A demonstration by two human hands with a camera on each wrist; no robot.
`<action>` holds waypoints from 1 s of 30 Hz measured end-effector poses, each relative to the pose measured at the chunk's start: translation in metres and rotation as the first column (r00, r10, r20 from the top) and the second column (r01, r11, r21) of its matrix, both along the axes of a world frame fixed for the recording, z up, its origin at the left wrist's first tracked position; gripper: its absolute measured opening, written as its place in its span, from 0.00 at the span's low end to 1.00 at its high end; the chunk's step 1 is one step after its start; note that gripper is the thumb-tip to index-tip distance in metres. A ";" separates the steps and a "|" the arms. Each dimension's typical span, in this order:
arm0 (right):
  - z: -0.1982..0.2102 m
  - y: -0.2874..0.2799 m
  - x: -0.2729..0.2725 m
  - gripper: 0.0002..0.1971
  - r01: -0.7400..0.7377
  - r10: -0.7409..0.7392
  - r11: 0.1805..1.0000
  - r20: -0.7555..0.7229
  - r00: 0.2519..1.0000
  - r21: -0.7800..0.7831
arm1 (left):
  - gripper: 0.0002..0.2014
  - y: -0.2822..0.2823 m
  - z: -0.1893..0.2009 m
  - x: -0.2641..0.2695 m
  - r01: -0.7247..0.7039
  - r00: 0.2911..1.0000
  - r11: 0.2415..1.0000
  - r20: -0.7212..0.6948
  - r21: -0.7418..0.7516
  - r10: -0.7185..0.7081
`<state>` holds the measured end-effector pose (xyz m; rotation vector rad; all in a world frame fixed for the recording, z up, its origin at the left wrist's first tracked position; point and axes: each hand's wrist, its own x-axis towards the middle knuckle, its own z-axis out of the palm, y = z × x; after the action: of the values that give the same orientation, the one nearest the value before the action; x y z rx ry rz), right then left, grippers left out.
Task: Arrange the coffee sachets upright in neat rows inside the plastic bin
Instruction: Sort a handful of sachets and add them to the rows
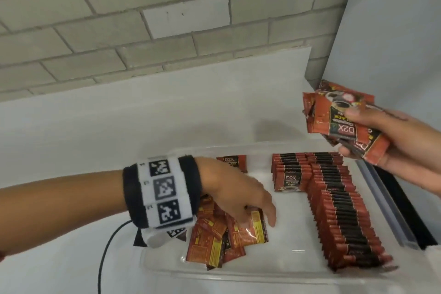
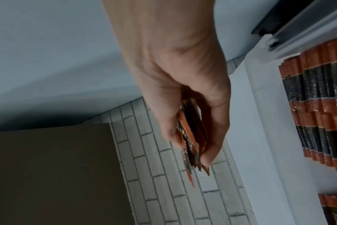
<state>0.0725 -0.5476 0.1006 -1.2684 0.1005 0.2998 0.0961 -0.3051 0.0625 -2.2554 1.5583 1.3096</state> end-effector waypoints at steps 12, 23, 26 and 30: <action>-0.007 -0.006 0.002 0.39 -0.056 0.056 0.998 -0.021 0.998 0.030 | 0.12 0.016 -0.003 -0.007 0.140 0.969 0.970 0.173 0.197 -0.175; -0.009 -0.006 0.002 0.41 -0.074 0.074 0.997 -0.004 0.997 0.039 | 0.25 0.020 0.003 -0.014 -0.132 0.752 0.989 0.656 0.061 0.060; -0.011 -0.006 0.002 0.46 -0.069 0.069 0.997 -0.008 0.998 0.028 | 0.30 0.030 0.005 -0.011 -0.261 0.771 0.963 0.615 0.068 0.165; -0.010 -0.005 0.002 0.50 -0.067 0.067 0.997 -0.010 0.998 0.024 | 0.28 0.039 0.009 -0.011 -0.411 0.859 0.890 0.412 0.197 0.305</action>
<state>0.0745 -0.5522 0.0904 -1.2484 0.0633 0.3649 0.0848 -0.2662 0.0719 -2.4929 0.7934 1.0021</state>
